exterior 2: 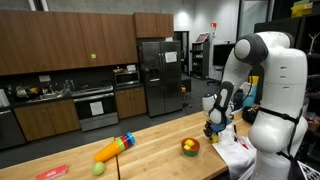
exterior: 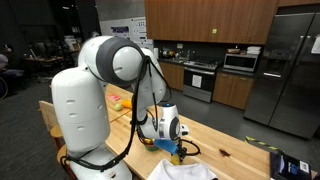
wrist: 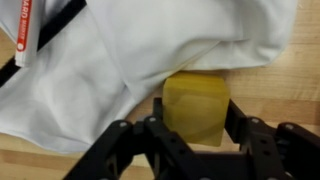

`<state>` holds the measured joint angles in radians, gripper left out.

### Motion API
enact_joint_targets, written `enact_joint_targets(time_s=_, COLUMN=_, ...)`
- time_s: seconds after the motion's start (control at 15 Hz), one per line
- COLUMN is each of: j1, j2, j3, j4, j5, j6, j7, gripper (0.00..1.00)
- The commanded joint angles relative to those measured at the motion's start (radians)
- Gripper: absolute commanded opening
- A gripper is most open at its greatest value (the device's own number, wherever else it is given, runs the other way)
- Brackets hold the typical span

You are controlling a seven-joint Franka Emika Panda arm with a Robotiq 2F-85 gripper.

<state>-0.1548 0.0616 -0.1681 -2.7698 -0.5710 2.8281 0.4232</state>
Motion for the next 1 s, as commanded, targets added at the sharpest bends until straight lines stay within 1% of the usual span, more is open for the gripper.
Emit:
enact_joint_targets(time_s=0.0, j1=0.021, j2=-0.017, j3=0.003, j4=-0.025, j5=0.096, j6=0.005, j7=-0.059, gripper=0.34)
enact_joint_targets(time_s=0.07, j1=0.029, j2=-0.01, j3=0.016, j4=-0.002, j5=0.145, j6=-0.009, j7=-0.09, gripper=0.34)
enact_joint_targets(time_s=0.13, j1=0.038, j2=-0.029, j3=0.033, j4=-0.002, j5=0.208, j6=-0.024, j7=-0.143, gripper=0.34)
enact_joint_targets(time_s=0.27, j1=0.06, j2=-0.089, j3=0.061, j4=-0.027, j5=0.298, j6=-0.055, j7=-0.222, gripper=0.34)
enact_joint_targets(time_s=0.33, j1=0.071, j2=-0.11, j3=0.074, j4=-0.018, j5=0.325, j6=-0.076, j7=-0.255, gripper=0.34)
enact_joint_targets(time_s=0.47, j1=0.092, j2=-0.172, j3=0.096, j4=-0.029, j5=0.327, j6=-0.107, j7=-0.269, gripper=0.34)
enact_joint_targets(time_s=0.6, j1=0.098, j2=-0.238, j3=0.118, j4=-0.027, j5=0.296, j6=-0.157, j7=-0.277, gripper=0.34)
enact_joint_targets(time_s=0.67, j1=0.101, j2=-0.271, j3=0.13, j4=-0.032, j5=0.301, j6=-0.176, j7=-0.285, gripper=0.34)
enact_joint_targets(time_s=0.73, j1=0.101, j2=-0.288, j3=0.139, j4=-0.015, j5=0.309, j6=-0.2, j7=-0.304, gripper=0.34)
enact_joint_targets(time_s=0.93, j1=0.092, j2=-0.362, j3=0.164, j4=-0.016, j5=0.294, j6=-0.231, j7=-0.319, gripper=0.34)
